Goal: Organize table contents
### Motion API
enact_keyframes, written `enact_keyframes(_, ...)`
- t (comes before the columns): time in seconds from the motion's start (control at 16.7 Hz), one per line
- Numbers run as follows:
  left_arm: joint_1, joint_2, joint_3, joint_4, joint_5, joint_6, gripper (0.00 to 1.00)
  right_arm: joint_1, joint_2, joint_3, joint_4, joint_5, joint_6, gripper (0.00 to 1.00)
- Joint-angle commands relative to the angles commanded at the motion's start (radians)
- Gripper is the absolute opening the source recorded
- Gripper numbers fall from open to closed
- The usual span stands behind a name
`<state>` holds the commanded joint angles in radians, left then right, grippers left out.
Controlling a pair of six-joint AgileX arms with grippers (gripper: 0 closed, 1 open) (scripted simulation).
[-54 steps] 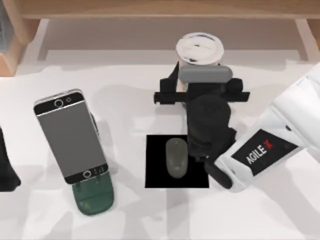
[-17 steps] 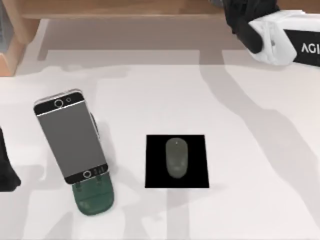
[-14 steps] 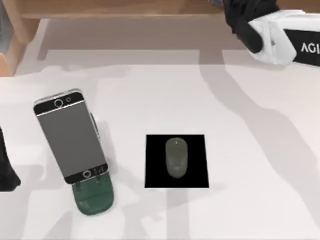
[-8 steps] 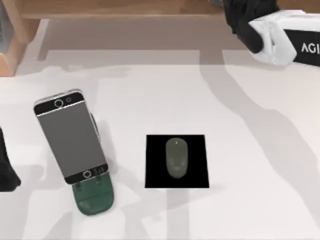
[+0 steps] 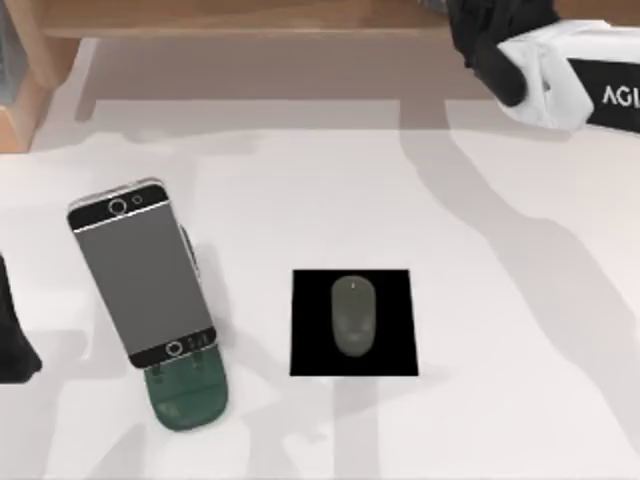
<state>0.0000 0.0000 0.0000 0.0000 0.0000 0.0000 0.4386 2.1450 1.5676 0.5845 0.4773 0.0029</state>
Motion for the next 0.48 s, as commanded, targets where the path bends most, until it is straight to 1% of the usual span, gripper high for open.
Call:
enact_keyframes(0.12, 0.000, 0.000, 0.000, 0.000, 0.000, 0.000, 1.00, 0.000, 0.000, 0.000, 0.000, 0.000, 0.000, 0.98)
enact_keyframes(0.18, 0.000, 0.000, 0.000, 0.000, 0.000, 0.000, 1.00, 0.000, 0.000, 0.000, 0.000, 0.000, 0.000, 1.00)
enact_keyframes(0.48, 0.000, 0.000, 0.000, 0.000, 0.000, 0.000, 1.00, 0.000, 0.000, 0.000, 0.000, 0.000, 0.000, 1.00)
